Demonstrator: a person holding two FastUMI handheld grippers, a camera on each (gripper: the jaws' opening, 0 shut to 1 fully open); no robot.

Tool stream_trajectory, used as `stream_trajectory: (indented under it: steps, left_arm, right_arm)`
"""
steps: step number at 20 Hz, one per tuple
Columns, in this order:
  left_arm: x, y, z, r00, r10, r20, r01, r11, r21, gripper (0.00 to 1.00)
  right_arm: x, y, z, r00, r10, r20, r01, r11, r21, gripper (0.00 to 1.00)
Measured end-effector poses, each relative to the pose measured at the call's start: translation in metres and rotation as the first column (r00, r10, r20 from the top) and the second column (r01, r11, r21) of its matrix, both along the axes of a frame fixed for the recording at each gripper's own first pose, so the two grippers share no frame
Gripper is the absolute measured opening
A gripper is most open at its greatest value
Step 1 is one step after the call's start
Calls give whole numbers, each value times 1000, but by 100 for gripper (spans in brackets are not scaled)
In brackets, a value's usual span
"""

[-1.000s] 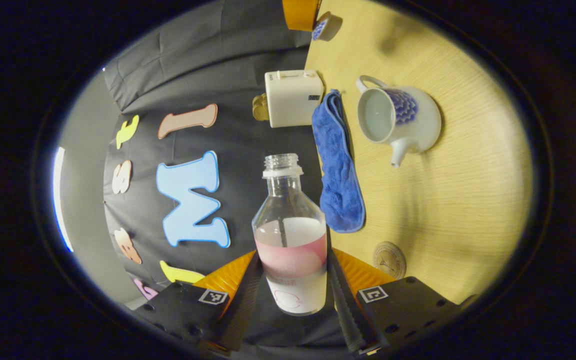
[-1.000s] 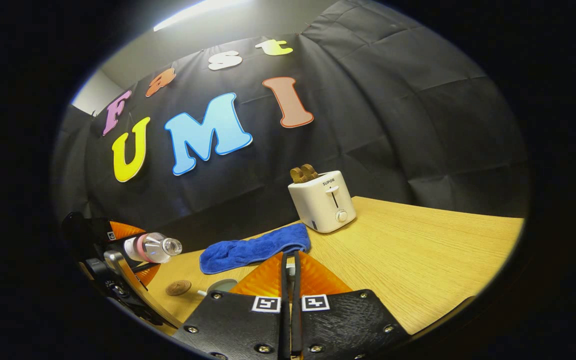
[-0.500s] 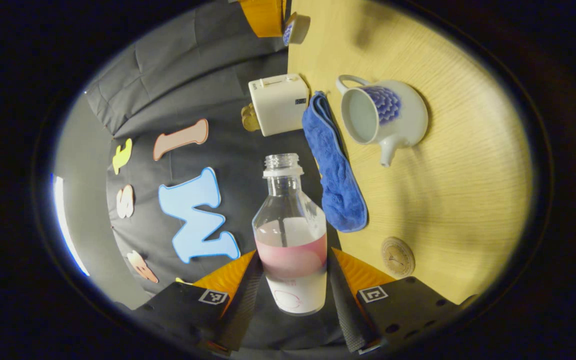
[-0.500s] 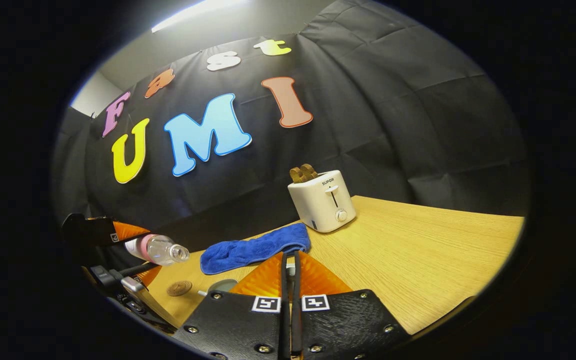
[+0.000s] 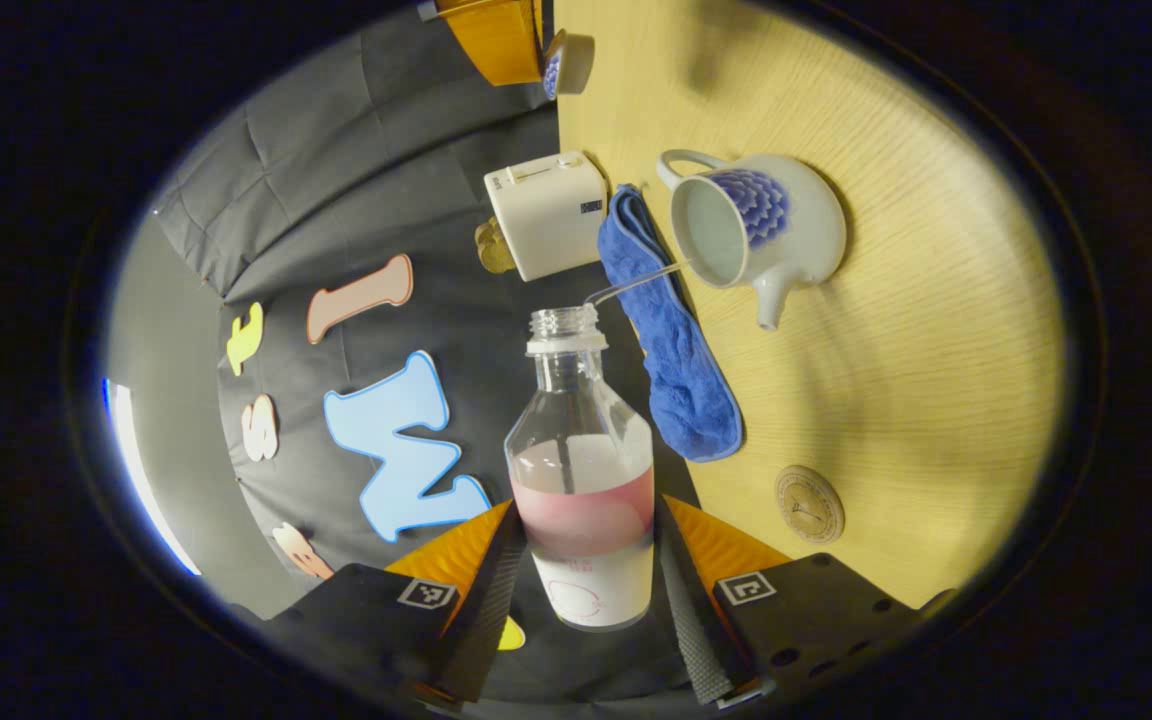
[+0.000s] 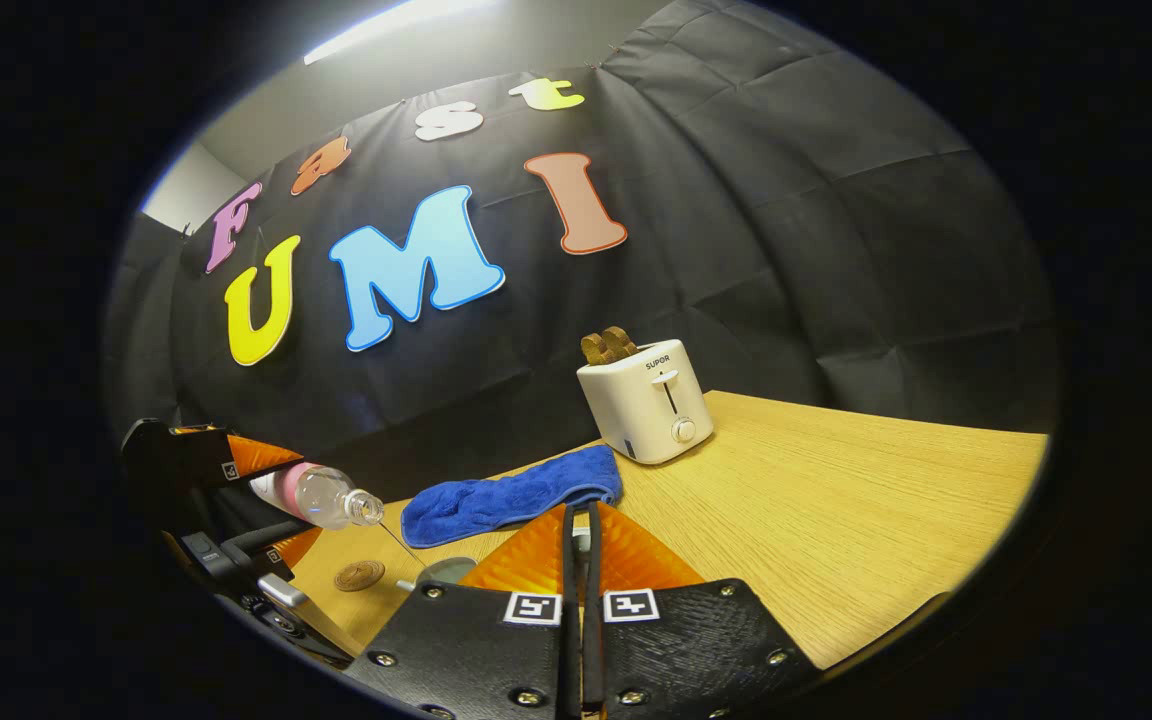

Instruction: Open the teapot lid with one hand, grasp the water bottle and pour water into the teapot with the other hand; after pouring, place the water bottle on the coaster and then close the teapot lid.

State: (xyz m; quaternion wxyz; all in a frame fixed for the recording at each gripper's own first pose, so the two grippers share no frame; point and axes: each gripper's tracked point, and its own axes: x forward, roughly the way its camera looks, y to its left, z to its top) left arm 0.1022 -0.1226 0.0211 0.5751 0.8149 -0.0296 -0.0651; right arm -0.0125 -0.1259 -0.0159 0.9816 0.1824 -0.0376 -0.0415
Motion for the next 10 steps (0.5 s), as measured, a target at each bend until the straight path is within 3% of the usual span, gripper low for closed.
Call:
stream_trajectory:
  steps: [10]
  left_arm:
    - [-1, -3, 7, 1000, -10, 17, 9, 1000, 29, 87]
  right_arm:
    - [0, 1, 0, 1000, 5, -1, -5, 1000, 2, 1]
